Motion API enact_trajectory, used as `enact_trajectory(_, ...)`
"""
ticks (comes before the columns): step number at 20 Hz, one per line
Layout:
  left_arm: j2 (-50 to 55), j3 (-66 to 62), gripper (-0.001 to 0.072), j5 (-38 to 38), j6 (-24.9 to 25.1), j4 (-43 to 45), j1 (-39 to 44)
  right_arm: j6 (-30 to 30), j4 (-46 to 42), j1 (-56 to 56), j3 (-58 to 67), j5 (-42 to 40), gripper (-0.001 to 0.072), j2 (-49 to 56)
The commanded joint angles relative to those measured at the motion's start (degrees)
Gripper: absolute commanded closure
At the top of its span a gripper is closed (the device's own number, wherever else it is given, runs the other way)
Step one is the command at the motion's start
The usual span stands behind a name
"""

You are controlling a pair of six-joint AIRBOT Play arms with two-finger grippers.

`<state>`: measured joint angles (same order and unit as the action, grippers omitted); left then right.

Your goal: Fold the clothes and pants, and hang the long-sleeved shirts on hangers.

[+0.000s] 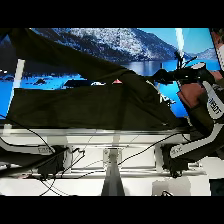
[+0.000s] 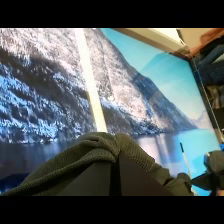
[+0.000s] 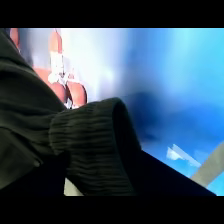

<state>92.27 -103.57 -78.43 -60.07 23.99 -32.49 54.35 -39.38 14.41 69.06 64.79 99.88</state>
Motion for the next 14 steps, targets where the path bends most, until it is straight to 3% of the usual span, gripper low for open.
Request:
enact_trajectory(1,0.7,0.0,0.0687,-0.1,-0.2,0.0,0.0,-2.9,0.4,-1.1,0.4,3.0,0.0284,0.6)
enact_trajectory(2,0.7,0.0,0.0687,-0.1,-0.6,0.0,0.0,-4.7,1.0,-1.6,0.4,3.8,0.0366,0.6)
enact_trajectory(4,0.8,0.0,0.0687,-0.2,-0.7,0.0,0.0,-10.8,5.1,-2.3,0.4,4.7,0.0403,0.6)
enact_trajectory(6,0.8,0.0,0.0687,-0.9,-2.3,0.0,0.0,-14.6,11.6,-2.3,0.5,5.1,0.068,0.6)
enact_trajectory(11,0.5,0.0,0.0687,-10.0,-6.3,0.0,-0.6,-14.4,13.6,-1.3,7.5,10.2,0.0681,-1.1)
enact_trajectory(14,-1.4,0.0,0.0688,-11.0,-6.9,0.0,-2.7,-13.3,11.2,2.5,8.7,8.2,0.0682,-6.3)
